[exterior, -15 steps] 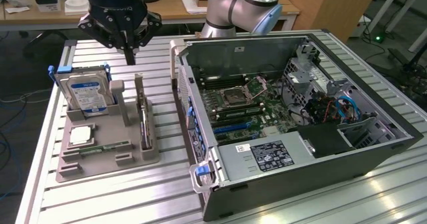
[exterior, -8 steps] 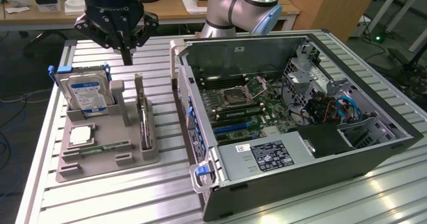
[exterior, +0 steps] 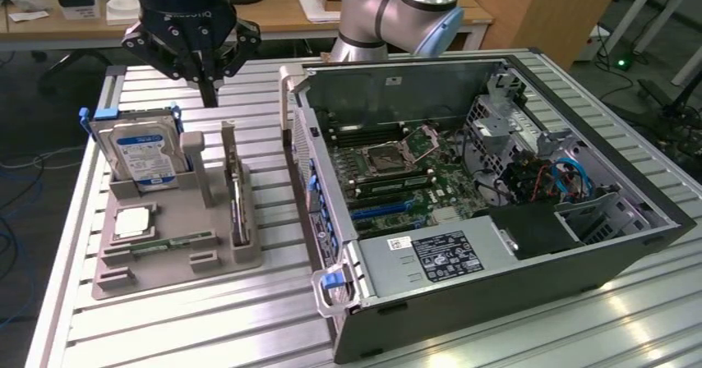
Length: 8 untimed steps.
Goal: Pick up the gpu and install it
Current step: 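Pick up the gpu and move the gpu toward the slot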
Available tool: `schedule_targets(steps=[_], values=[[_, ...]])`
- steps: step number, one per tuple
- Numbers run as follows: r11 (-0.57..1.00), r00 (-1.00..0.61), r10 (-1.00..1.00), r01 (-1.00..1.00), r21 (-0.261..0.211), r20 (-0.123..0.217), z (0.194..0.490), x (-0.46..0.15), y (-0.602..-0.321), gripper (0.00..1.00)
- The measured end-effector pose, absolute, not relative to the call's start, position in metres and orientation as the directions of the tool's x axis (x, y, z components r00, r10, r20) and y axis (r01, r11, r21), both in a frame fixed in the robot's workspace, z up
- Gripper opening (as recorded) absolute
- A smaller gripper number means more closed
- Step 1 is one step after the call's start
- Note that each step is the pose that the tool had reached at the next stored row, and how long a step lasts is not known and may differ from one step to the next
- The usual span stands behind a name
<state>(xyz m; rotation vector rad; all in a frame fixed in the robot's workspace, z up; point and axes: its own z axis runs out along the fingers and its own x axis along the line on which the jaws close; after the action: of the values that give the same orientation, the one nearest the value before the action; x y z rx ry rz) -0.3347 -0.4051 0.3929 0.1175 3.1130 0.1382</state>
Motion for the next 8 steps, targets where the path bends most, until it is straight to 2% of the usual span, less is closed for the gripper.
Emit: schedule_targets(steps=[8], values=[[0.993, -0.997, 0.076, 0.074, 0.089, -0.02, 0.393, -0.3347, -0.4051, 0.1]])
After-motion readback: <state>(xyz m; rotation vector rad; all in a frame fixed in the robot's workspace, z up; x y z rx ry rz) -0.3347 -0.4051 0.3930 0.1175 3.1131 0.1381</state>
